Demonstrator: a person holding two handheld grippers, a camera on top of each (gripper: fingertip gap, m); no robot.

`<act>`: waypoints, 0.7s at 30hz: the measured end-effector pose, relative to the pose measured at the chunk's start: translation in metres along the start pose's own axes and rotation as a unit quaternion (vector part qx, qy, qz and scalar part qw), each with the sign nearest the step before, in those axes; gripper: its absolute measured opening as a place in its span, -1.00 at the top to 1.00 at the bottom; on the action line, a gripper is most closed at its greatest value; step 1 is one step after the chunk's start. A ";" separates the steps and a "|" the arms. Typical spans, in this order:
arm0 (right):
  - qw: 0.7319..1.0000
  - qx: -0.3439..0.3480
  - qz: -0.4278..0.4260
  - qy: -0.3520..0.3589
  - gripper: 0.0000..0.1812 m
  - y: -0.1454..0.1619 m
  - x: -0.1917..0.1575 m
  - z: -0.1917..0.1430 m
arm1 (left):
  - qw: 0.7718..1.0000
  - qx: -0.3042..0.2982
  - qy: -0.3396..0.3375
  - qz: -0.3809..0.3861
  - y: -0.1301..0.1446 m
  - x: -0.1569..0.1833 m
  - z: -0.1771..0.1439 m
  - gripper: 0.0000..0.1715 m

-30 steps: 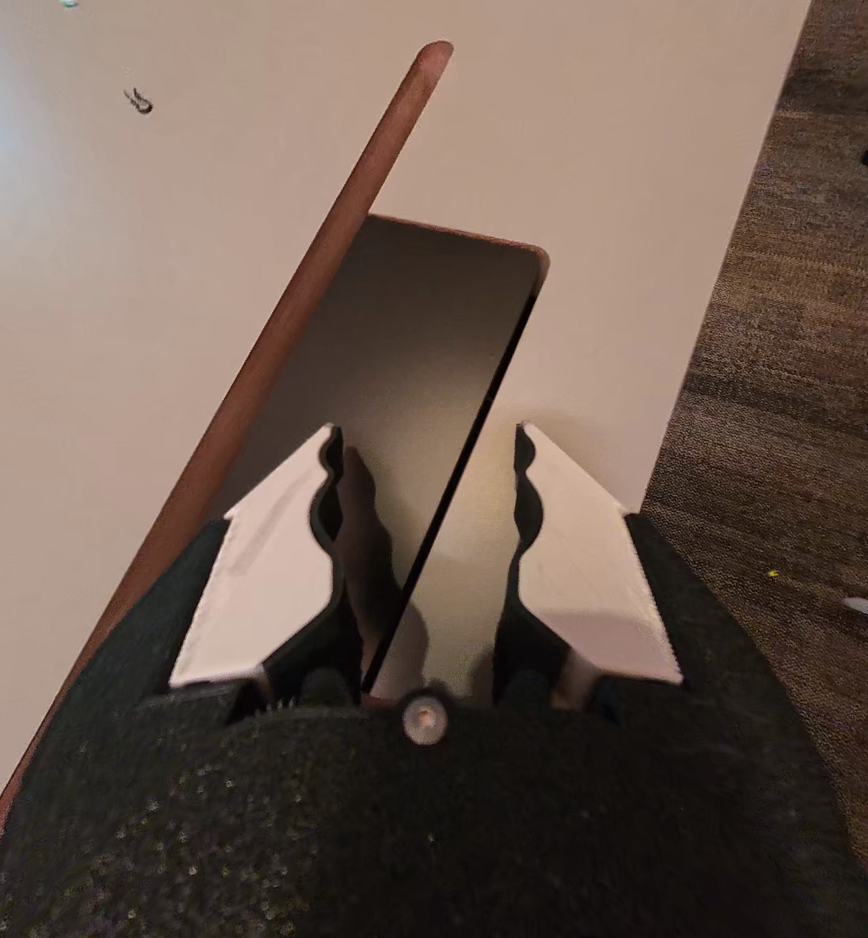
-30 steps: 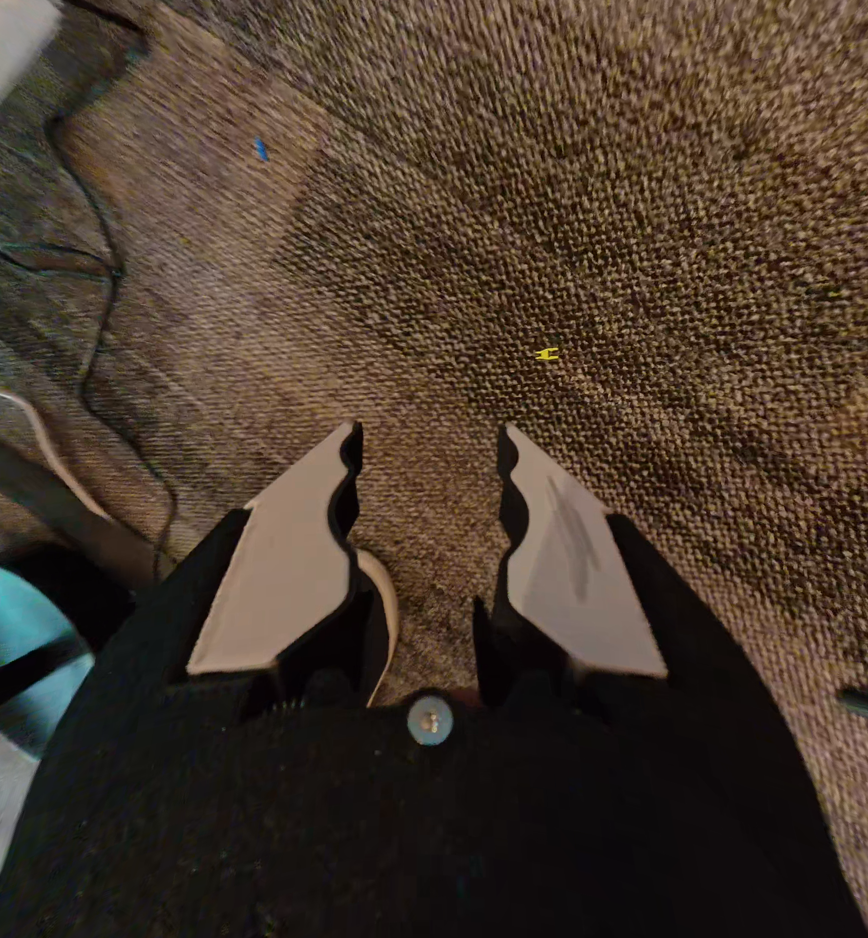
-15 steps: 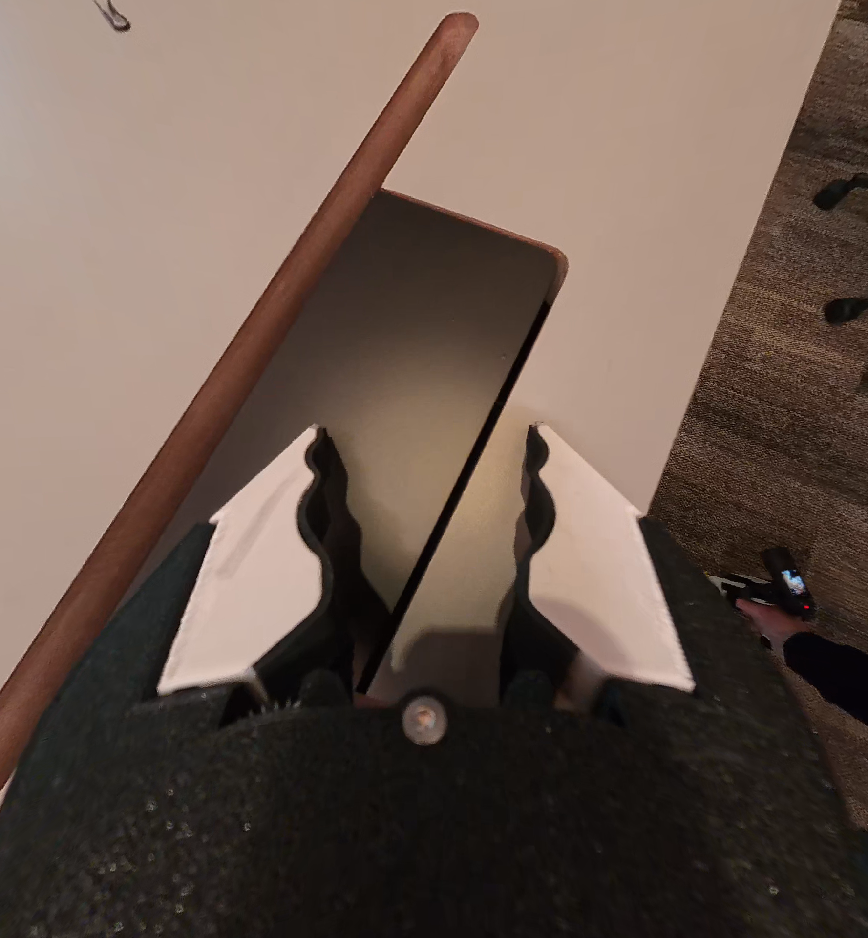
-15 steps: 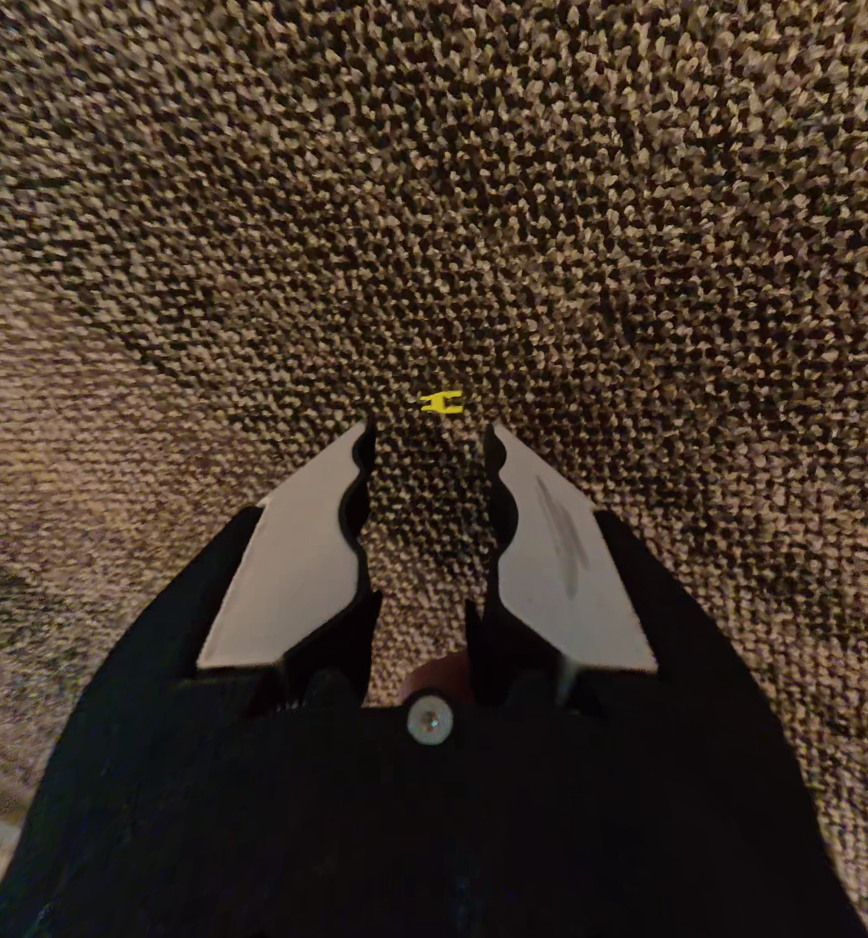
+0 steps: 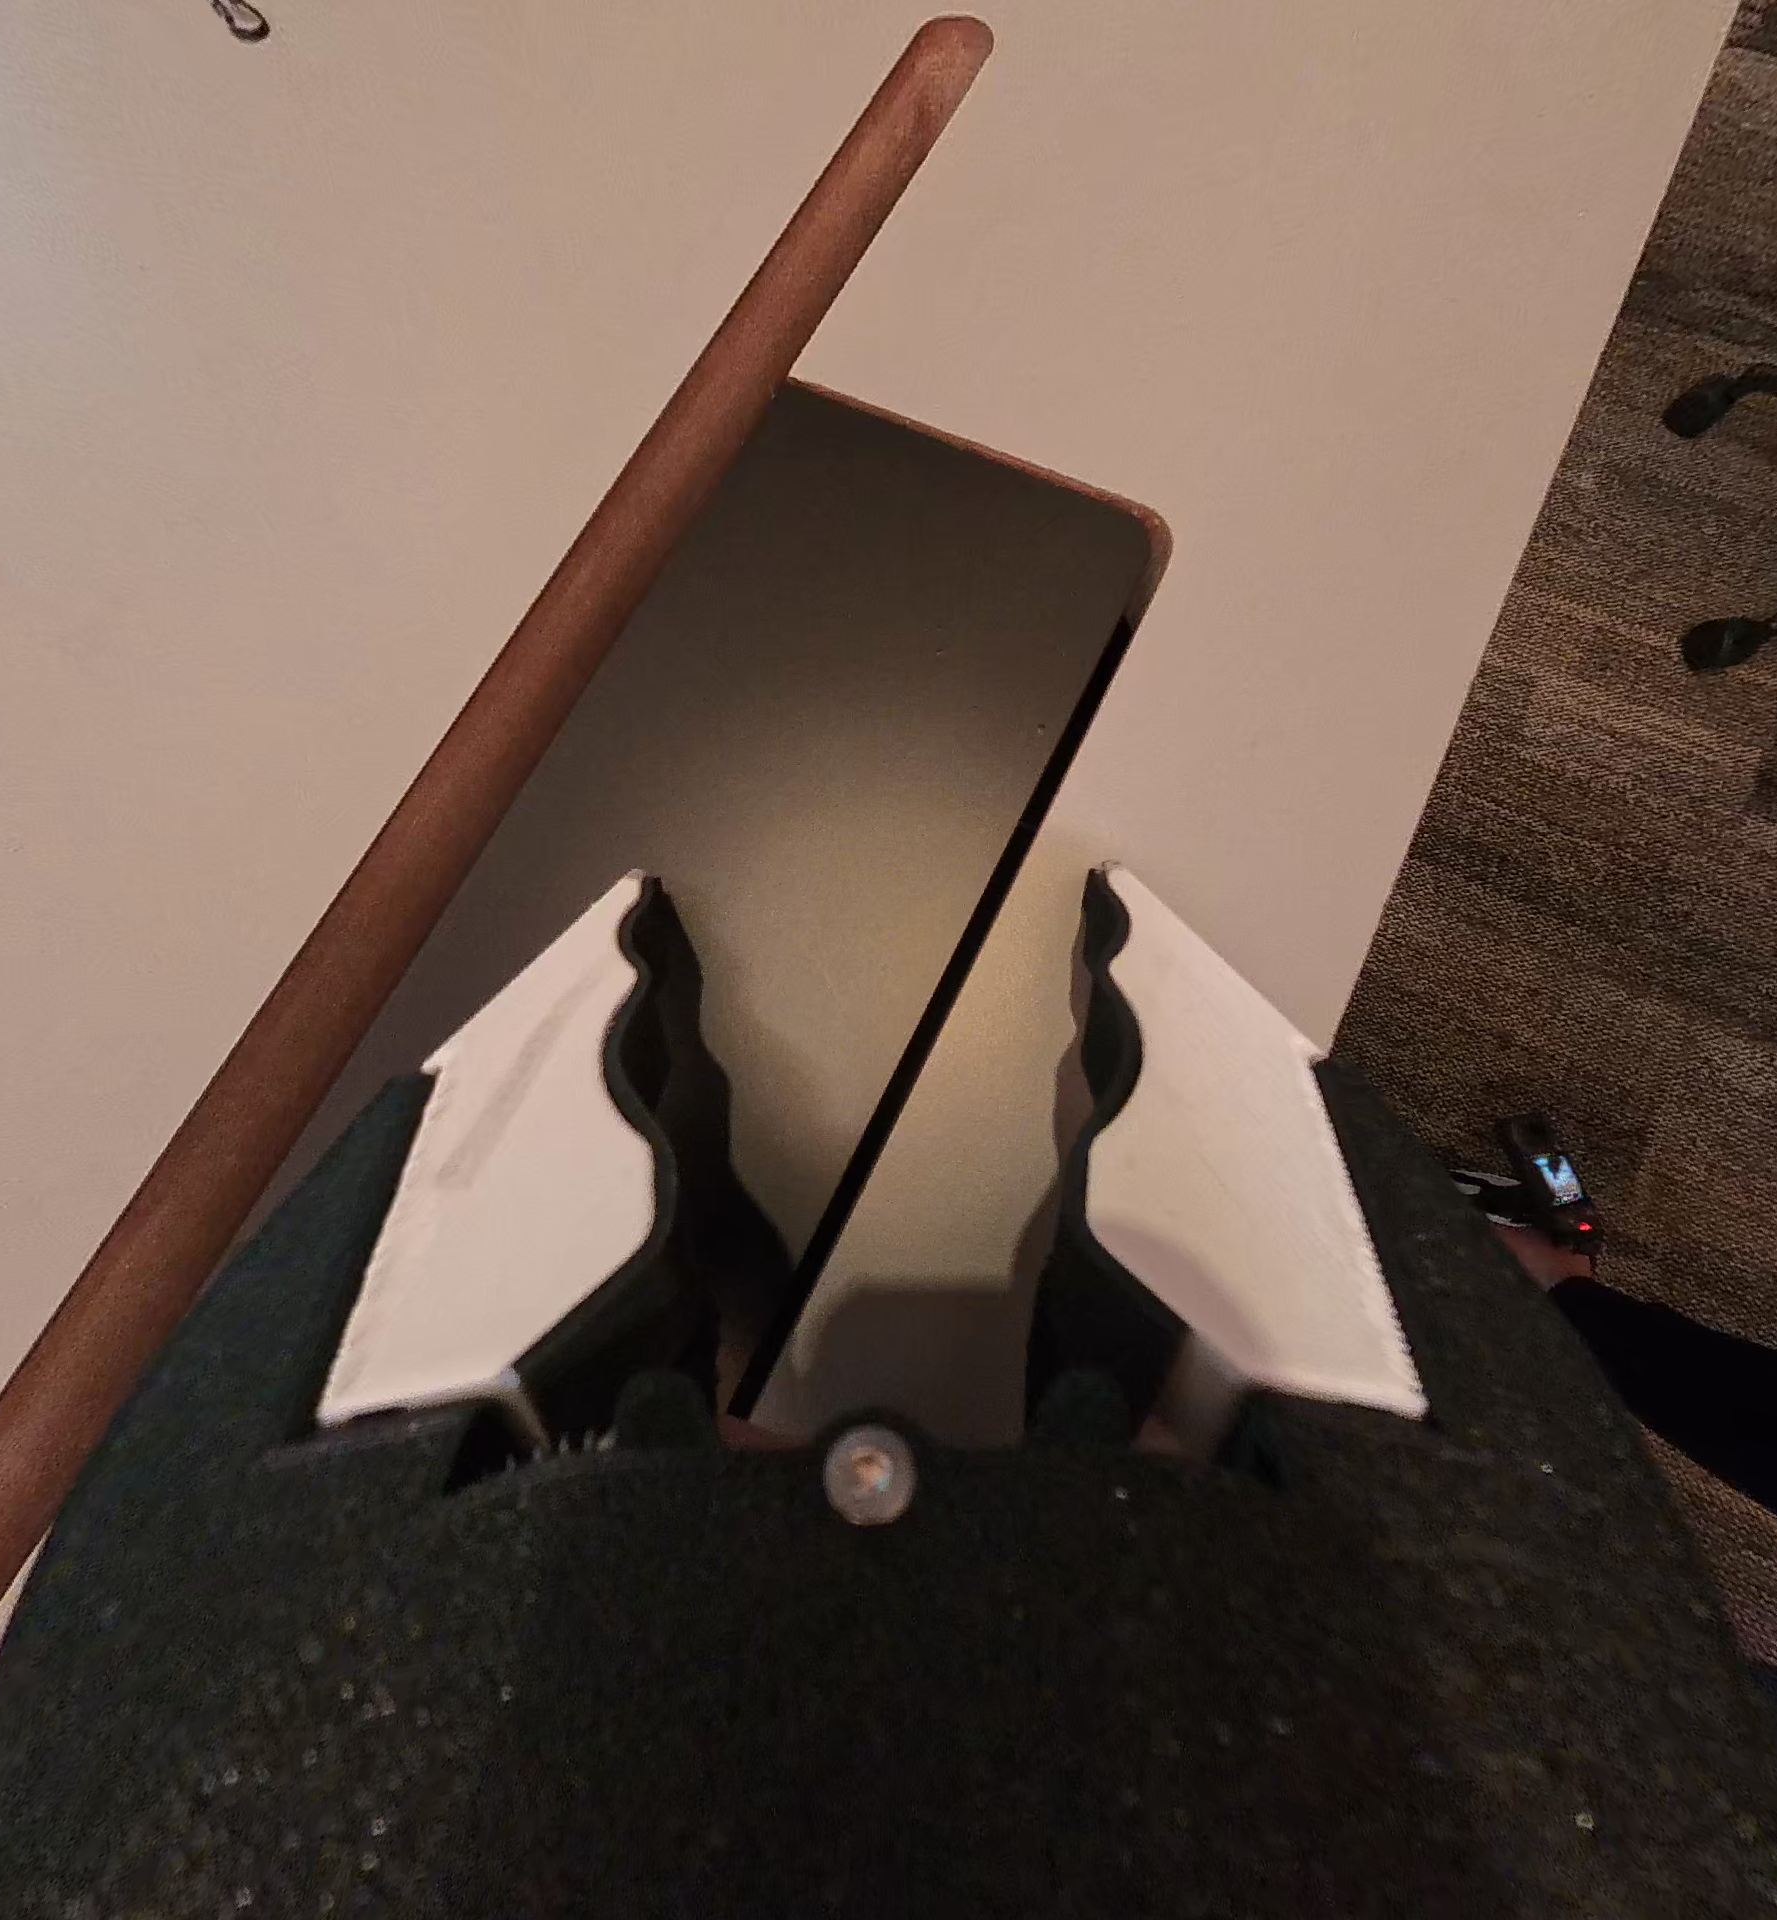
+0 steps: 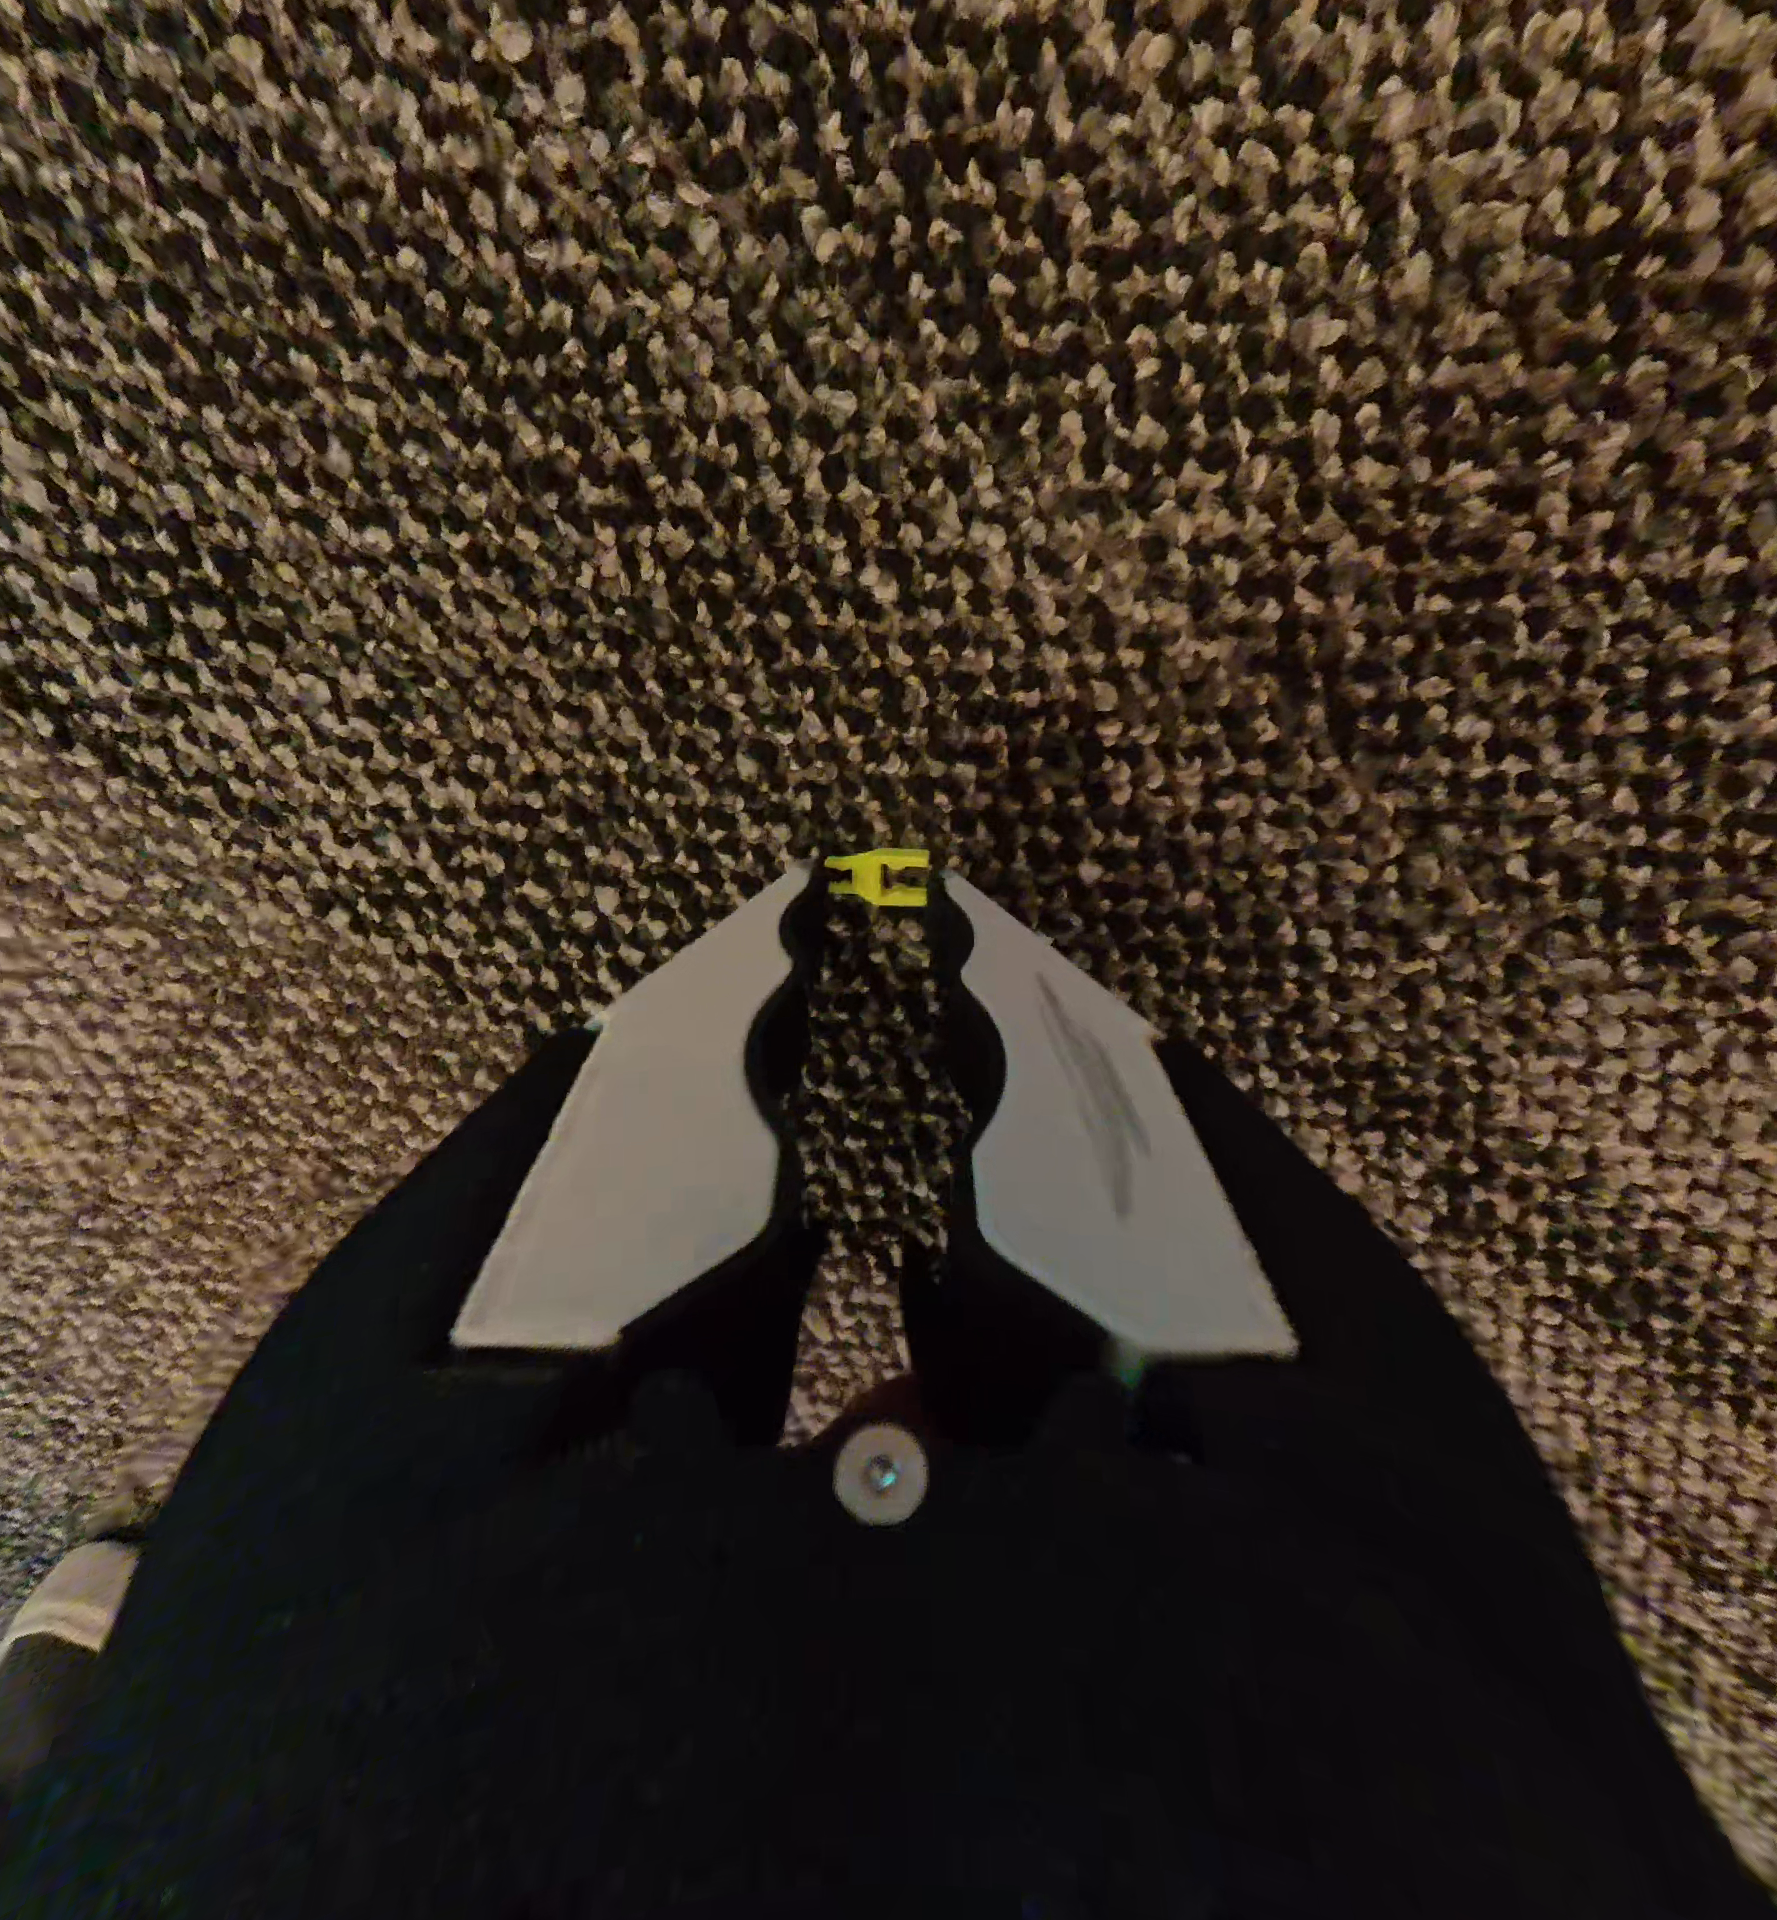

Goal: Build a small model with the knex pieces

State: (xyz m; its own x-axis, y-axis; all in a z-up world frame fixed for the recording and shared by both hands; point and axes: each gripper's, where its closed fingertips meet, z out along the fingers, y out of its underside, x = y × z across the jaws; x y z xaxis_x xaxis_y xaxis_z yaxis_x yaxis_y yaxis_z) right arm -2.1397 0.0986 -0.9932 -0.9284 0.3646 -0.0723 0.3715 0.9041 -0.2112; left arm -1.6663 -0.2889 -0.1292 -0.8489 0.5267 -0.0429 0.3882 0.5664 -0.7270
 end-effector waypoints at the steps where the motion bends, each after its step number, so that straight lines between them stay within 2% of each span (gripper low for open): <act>1: 1.000 0.000 0.012 -0.010 0.82 0.000 0.000 -0.001 | 1.000 0.000 0.003 0.001 0.000 0.000 0.000 0.09; 3: 1.000 0.006 0.019 -0.023 0.82 -0.005 -0.002 -0.006 | 1.000 -0.001 0.007 0.000 0.000 0.001 0.000 0.11; 5: 0.998 0.029 0.024 -0.043 0.82 -0.023 -0.010 -0.025 | 1.000 0.000 0.011 0.002 0.000 0.003 0.000 0.13; 7: 0.993 0.083 0.036 -0.077 0.81 -0.070 -0.029 -0.071 | 1.000 -0.002 0.021 0.002 0.001 0.005 0.000 0.13; 8: 0.988 0.121 0.027 -0.094 0.81 -0.105 -0.044 -0.108 | 1.000 -0.002 0.025 0.003 0.001 0.006 0.000 0.13; 10: 0.967 0.208 -0.016 -0.144 0.81 -0.191 -0.094 -0.211 | 0.999 -0.002 0.033 0.006 0.001 0.008 0.000 0.11; 12: 0.926 0.306 -0.066 -0.213 0.81 -0.281 -0.158 -0.348 | 0.999 -0.003 0.044 0.011 0.001 0.011 0.000 0.07; 14: 0.861 0.404 -0.098 -0.293 0.82 -0.356 -0.224 -0.501 | 0.998 0.001 0.054 0.018 0.001 0.015 -0.001 0.04; 16: 0.786 0.498 -0.137 -0.339 0.82 -0.408 -0.277 -0.642 | 0.998 0.006 0.061 0.018 0.000 0.016 -0.003 0.03; 17: 0.750 0.536 -0.154 -0.355 0.82 -0.426 -0.300 -0.703 | 0.998 0.013 0.065 0.013 -0.002 0.016 -0.004 0.02; 18: 0.719 0.560 -0.169 -0.375 0.82 -0.439 -0.324 -0.753 | 0.997 0.020 0.068 0.007 -0.003 0.015 -0.006 0.02; 19: 0.702 0.564 -0.189 -0.392 0.82 -0.449 -0.351 -0.789 | 0.997 0.024 0.070 0.004 -0.004 0.015 -0.007 0.02; 21: 0.700 0.553 -0.252 -0.376 0.81 -0.468 -0.404 -0.821 | 0.997 0.029 0.072 0.002 -0.005 0.015 -0.008 0.02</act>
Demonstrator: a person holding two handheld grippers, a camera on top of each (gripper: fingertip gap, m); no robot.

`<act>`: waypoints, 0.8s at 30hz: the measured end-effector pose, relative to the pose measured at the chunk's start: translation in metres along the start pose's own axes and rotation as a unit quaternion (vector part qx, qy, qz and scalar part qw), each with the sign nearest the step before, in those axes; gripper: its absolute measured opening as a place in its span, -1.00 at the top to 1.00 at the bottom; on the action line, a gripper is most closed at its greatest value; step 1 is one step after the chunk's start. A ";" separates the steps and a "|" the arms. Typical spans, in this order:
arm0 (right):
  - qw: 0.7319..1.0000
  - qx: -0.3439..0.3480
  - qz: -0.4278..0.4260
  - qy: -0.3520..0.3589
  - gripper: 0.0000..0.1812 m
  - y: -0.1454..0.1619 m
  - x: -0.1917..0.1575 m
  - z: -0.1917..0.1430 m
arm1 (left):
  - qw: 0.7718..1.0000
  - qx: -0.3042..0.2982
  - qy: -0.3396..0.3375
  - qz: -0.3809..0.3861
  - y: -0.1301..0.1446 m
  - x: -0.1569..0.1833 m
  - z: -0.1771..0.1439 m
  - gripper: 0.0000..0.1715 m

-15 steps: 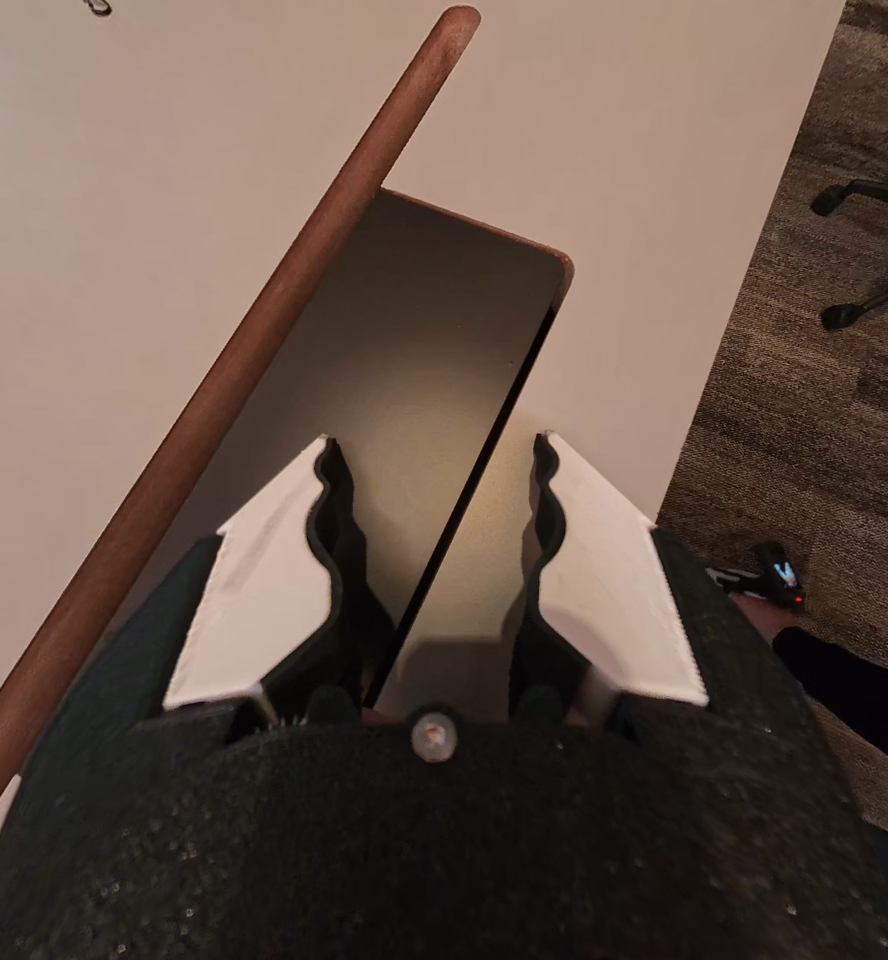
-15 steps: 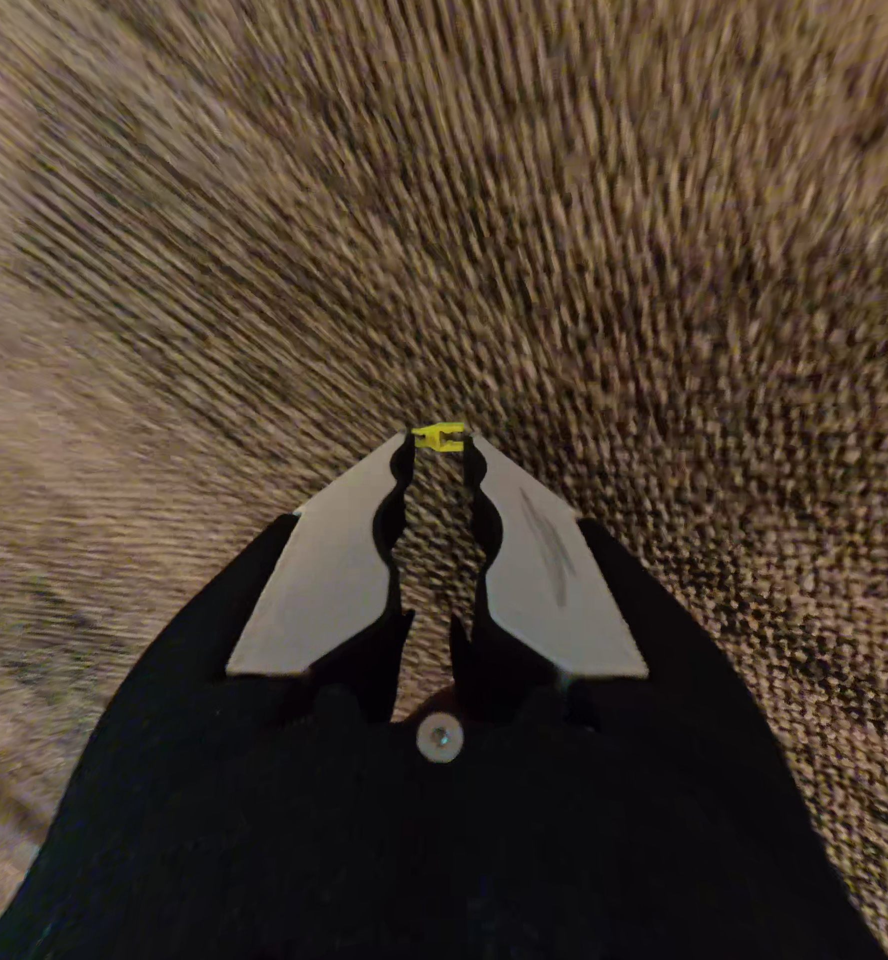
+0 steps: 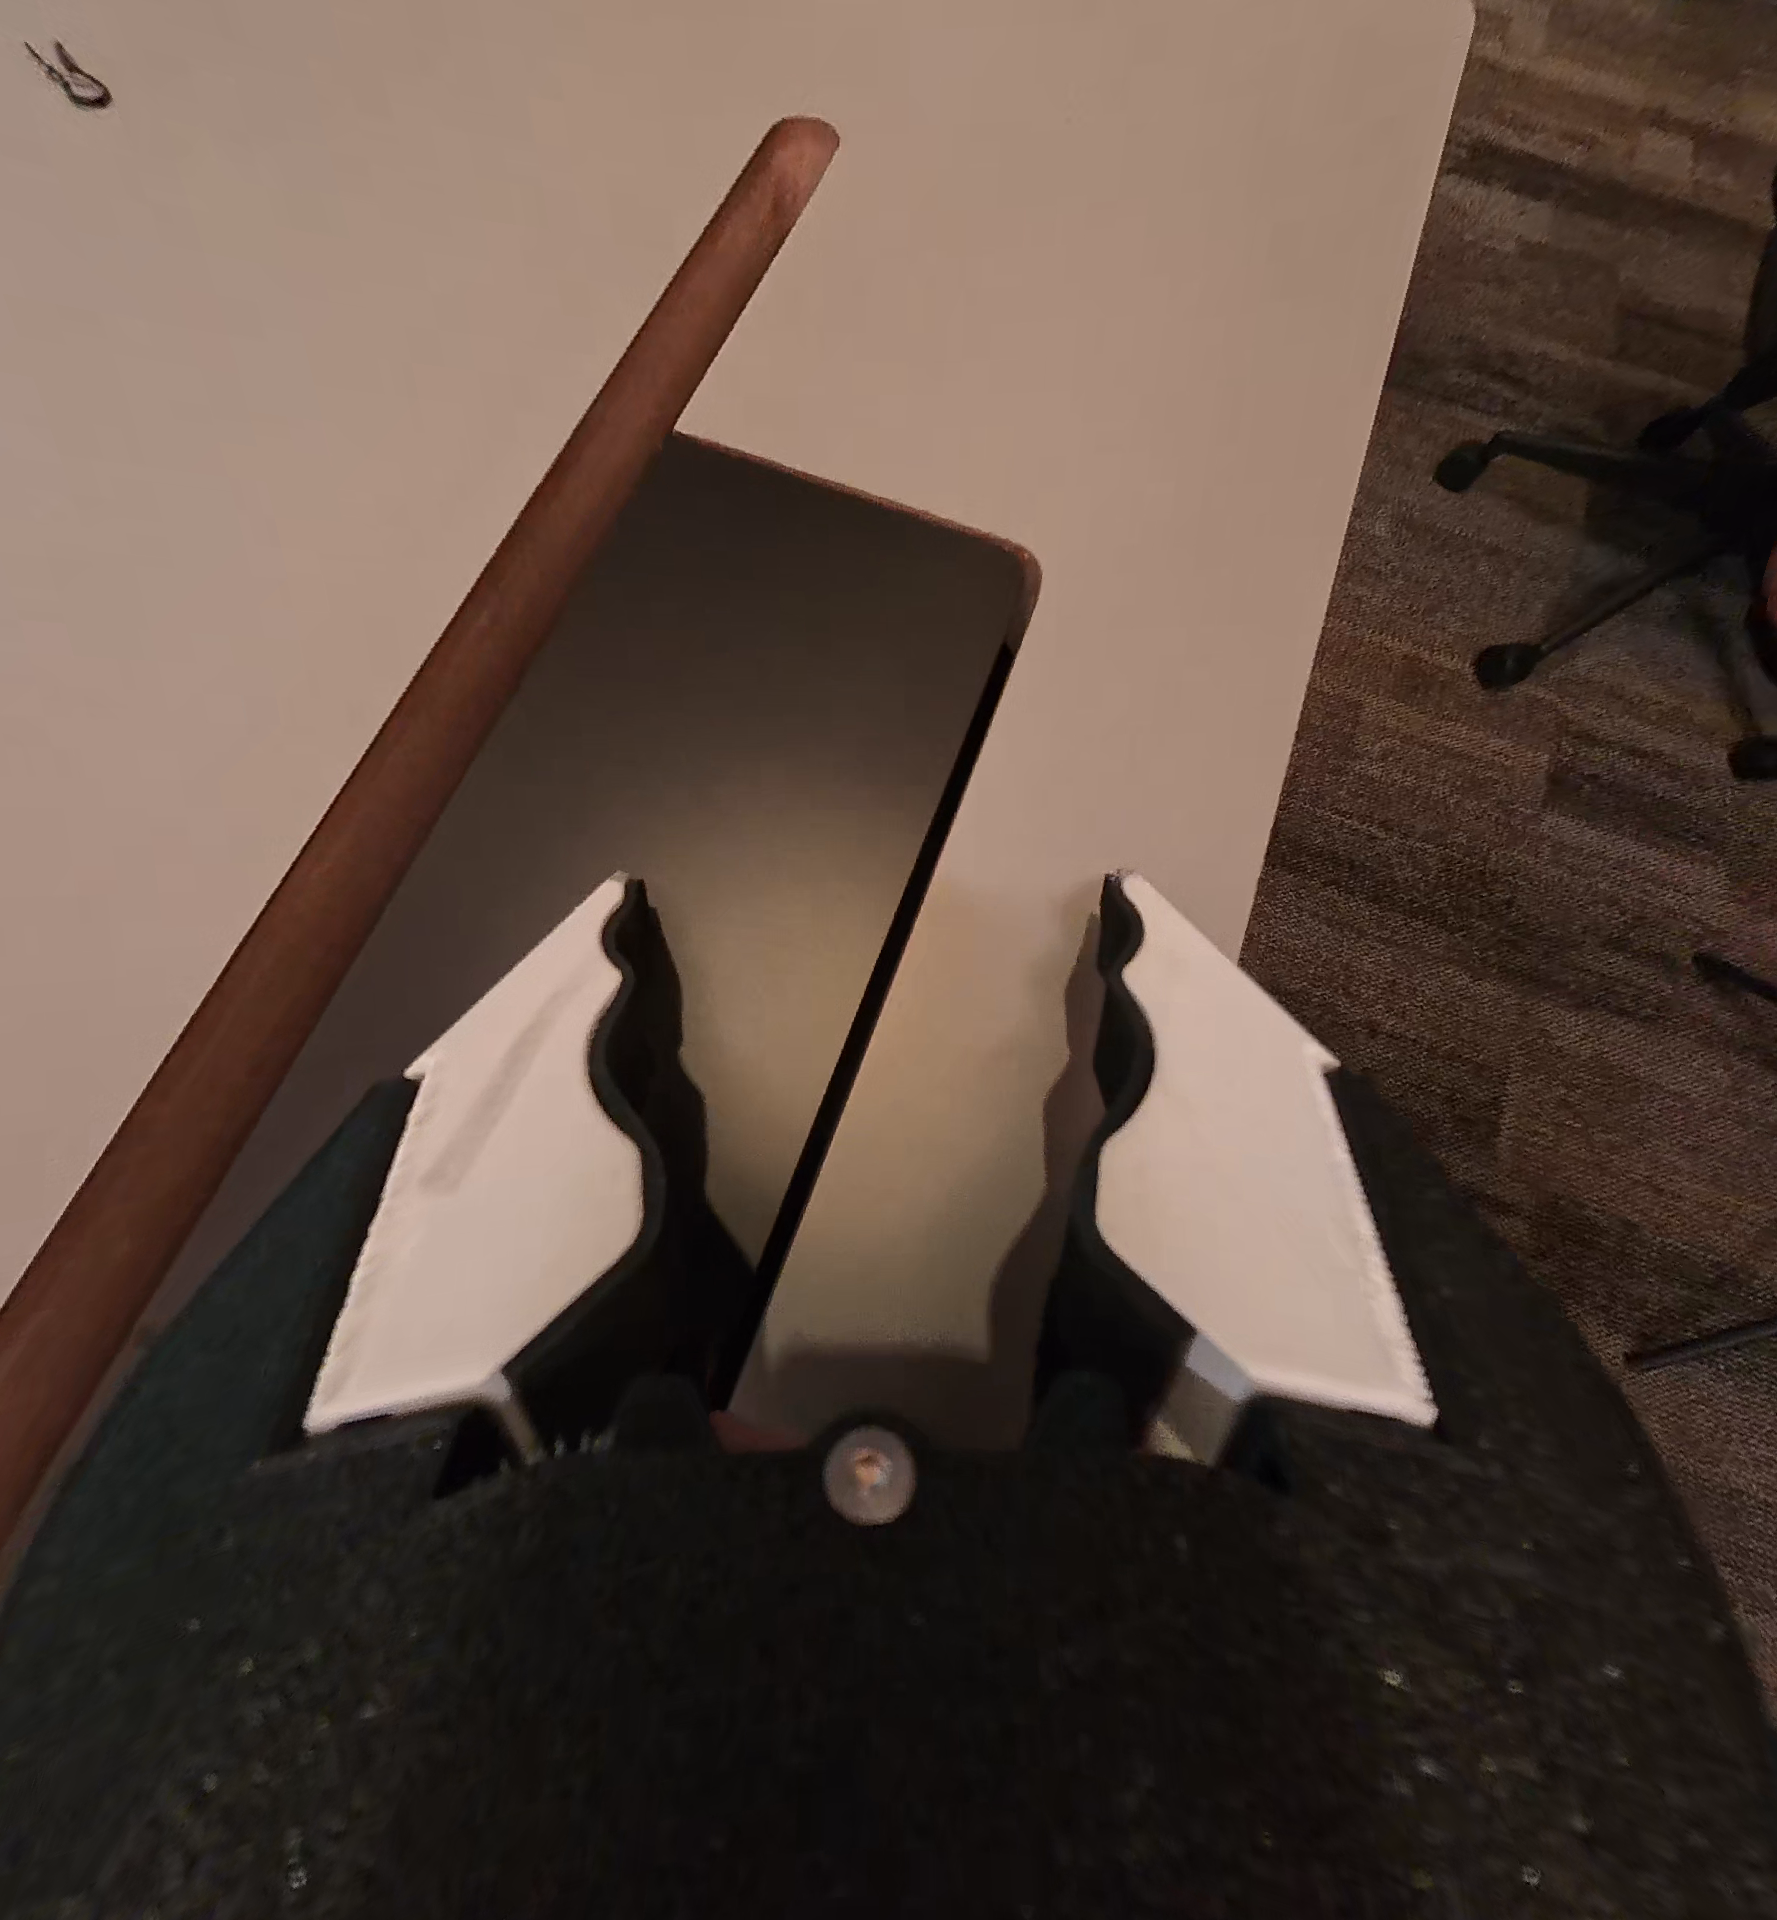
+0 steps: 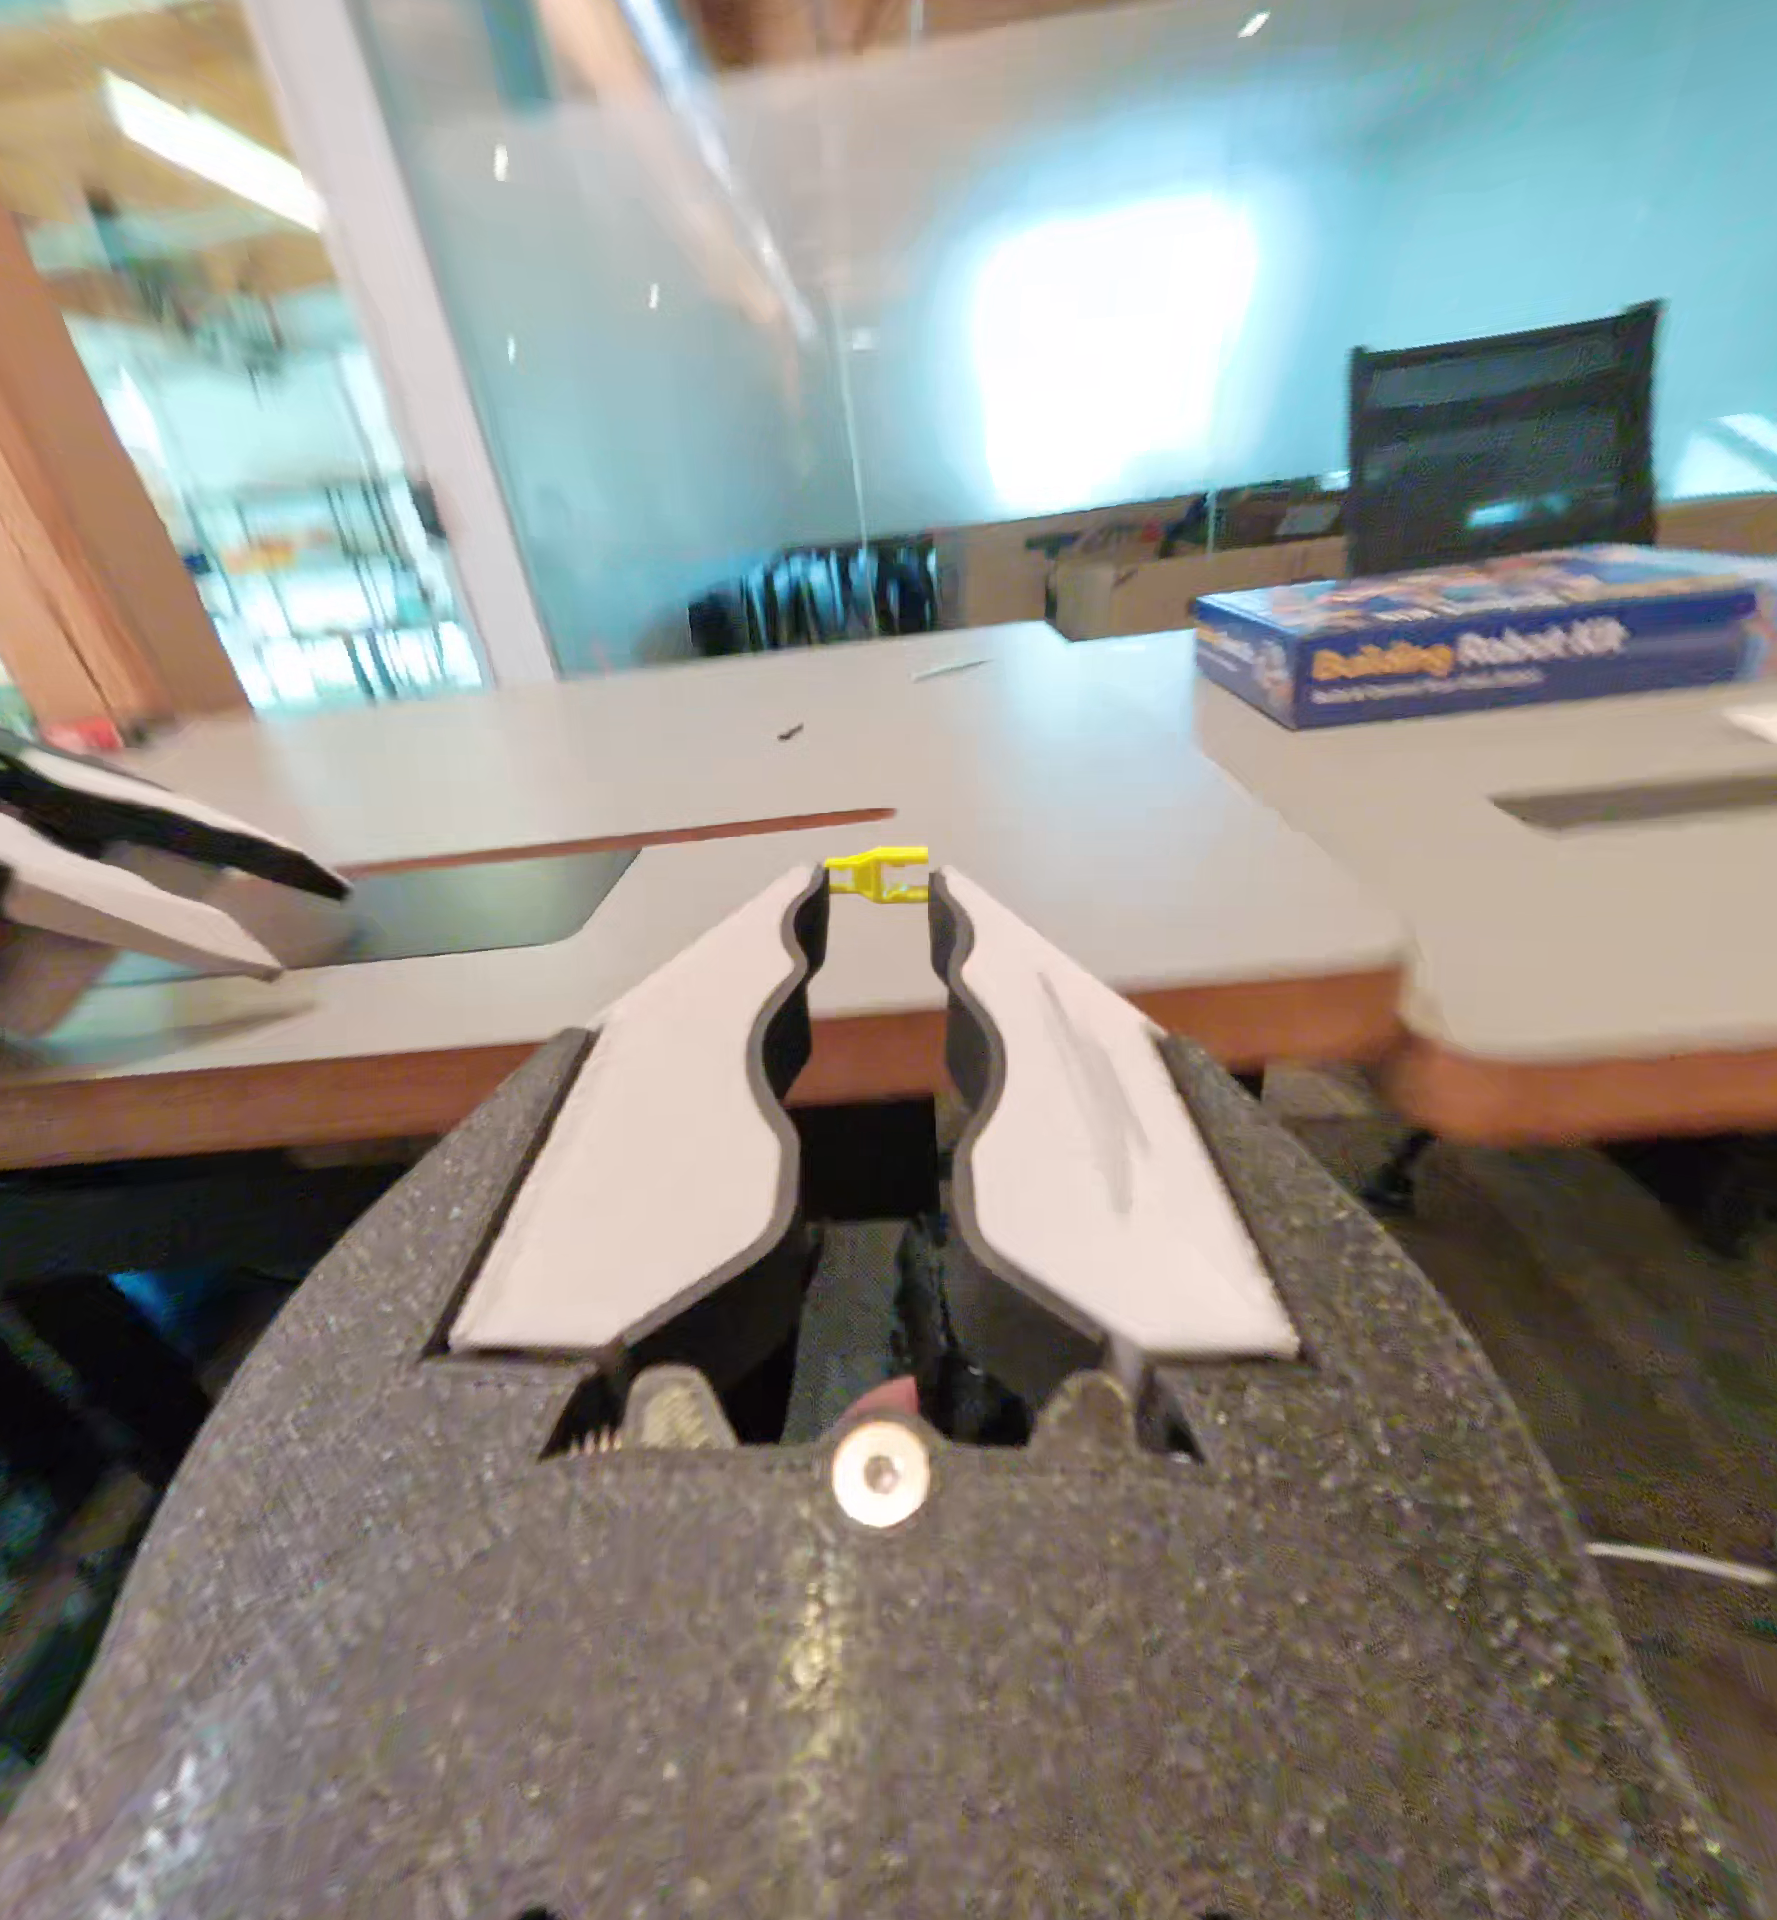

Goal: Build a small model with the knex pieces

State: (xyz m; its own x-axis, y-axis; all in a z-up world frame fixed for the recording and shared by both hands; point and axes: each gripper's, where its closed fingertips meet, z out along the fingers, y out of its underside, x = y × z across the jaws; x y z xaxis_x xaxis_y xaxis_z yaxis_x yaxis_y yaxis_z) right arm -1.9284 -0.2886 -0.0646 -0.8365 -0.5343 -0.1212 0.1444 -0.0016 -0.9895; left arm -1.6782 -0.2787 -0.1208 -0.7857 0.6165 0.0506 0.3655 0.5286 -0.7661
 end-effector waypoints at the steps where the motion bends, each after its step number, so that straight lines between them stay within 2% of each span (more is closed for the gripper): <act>1: 0.999 -0.032 -0.030 -0.008 0.81 -0.001 -0.010 0.025 | 1.000 0.004 -0.001 -0.002 -0.001 -0.001 -0.001 0.02; 3: 0.991 -0.110 -0.073 -0.030 0.80 0.017 -0.027 0.065 | 1.000 0.010 0.001 -0.011 -0.002 -0.001 -0.002 0.03; 5: 0.978 -0.178 -0.104 -0.035 0.80 0.033 -0.035 0.090 | 1.000 0.008 0.004 -0.011 -0.002 -0.001 -0.002 0.03; 7: 0.964 -0.228 -0.134 -0.034 0.79 0.052 -0.036 0.104 | 1.000 0.007 0.011 -0.006 -0.001 0.001 -0.002 0.05; 9: 0.959 -0.243 -0.132 -0.059 0.66 0.060 -0.045 0.106 | 1.000 0.011 0.020 -0.019 -0.002 0.000 -0.002 0.06; 12: 0.972 -0.198 -0.103 -0.070 0.50 0.051 -0.050 0.108 | 0.999 0.013 0.034 -0.018 -0.003 0.003 -0.003 0.07; 14: 0.985 -0.147 -0.053 -0.079 0.49 0.039 -0.045 0.099 | 0.999 0.017 0.041 -0.024 -0.004 0.003 -0.004 0.07; 16: 0.991 -0.117 -0.011 -0.063 0.45 0.036 -0.029 0.073 | 0.998 0.020 0.049 -0.028 -0.005 0.003 -0.004 0.08; 18: 0.997 -0.079 0.010 -0.016 0.56 0.048 -0.001 0.030 | 0.998 0.019 0.054 -0.024 -0.005 0.005 -0.004 0.10; 20: 0.992 -0.113 0.042 0.029 0.56 0.108 0.030 -0.018 | 0.998 0.022 0.057 -0.026 -0.005 0.005 -0.005 0.11; 21: 0.986 -0.146 0.055 0.055 0.58 0.156 0.046 -0.043 | 0.998 0.023 0.058 -0.026 -0.006 0.005 -0.005 0.11; 24: 0.950 -0.278 0.087 0.111 0.62 0.346 0.068 -0.112 | 0.998 0.026 0.059 -0.026 -0.006 0.005 -0.005 0.12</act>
State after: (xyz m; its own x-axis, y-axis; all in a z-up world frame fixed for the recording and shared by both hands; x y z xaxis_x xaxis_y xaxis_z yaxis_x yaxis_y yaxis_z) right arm -1.9946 -0.2305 -0.4243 -0.9253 -0.2949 -0.2385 0.0397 0.5501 -0.8341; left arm -1.6820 -0.2757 -0.1122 -0.7373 0.6553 0.1643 0.2969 0.5327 -0.7925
